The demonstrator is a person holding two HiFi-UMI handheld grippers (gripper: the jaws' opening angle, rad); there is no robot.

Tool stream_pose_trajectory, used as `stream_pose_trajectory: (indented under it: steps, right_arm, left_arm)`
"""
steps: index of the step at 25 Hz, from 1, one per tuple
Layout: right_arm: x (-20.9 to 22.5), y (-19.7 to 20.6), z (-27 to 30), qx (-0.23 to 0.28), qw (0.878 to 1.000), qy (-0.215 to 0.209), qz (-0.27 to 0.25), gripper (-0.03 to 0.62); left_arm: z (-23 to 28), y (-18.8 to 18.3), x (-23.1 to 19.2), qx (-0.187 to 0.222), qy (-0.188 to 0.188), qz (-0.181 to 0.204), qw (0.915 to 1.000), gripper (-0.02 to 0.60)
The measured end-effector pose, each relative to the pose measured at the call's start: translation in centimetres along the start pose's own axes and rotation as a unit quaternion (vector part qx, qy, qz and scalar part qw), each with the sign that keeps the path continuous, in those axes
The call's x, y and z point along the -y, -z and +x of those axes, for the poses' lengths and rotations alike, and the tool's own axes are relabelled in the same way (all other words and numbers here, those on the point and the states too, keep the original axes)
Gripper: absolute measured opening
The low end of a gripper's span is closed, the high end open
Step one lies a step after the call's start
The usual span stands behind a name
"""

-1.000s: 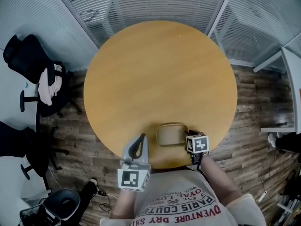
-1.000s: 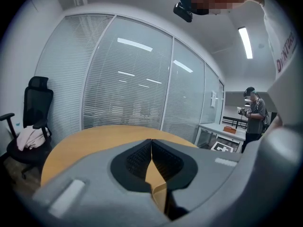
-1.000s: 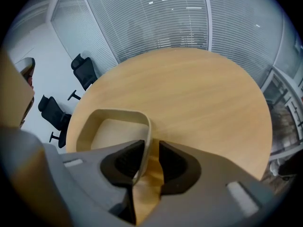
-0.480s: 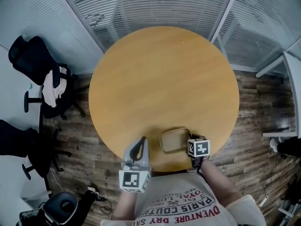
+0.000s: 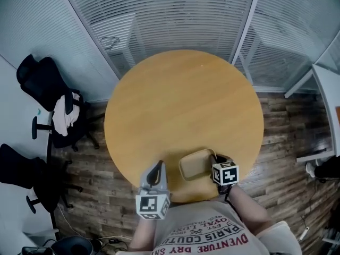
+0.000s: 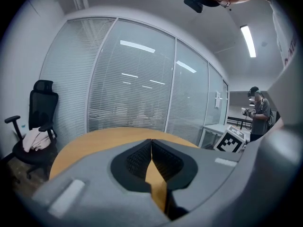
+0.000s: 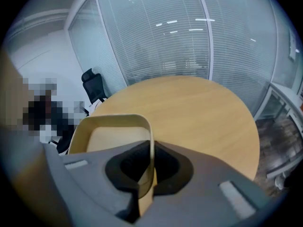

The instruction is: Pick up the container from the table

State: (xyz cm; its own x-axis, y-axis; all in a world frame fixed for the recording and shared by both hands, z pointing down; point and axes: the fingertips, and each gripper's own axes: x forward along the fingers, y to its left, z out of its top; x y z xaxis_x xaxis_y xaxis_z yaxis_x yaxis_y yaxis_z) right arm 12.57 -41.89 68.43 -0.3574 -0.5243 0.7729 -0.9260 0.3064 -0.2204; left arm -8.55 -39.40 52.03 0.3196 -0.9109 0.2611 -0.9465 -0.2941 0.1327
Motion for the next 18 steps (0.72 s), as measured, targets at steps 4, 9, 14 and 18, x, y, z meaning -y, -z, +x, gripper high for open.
stream_pose_trajectory:
  steps: [4,9,14,18]
  right_arm:
    - [-1.3,-3.8,-3.1,0.056,0.998,-0.005,-0.025,0.006]
    - [-3.0,-8.0,-7.2,0.123,0.992,-0.015,-0.033,0.006]
    - [-3.9,-12.3,-12.3,0.222,0.973,0.000,-0.062,0.006]
    - [-4.7,-15.0,-15.8,0.289,0.954,0.012,-0.082,0.006]
  left_arm:
    - [-0.5,-1.4,0.4,0.011,-0.002,0.006,0.9999,0.008]
    - [-1.3,-3.6,0.9,0.033,0.002,0.018,0.9993,0.008]
    - [-2.2,-5.7,1.5,0.059,0.001,0.030,0.9978,0.008]
    - [-2.6,-7.0,1.7,0.072,0.001,0.036,0.9967,0.008]
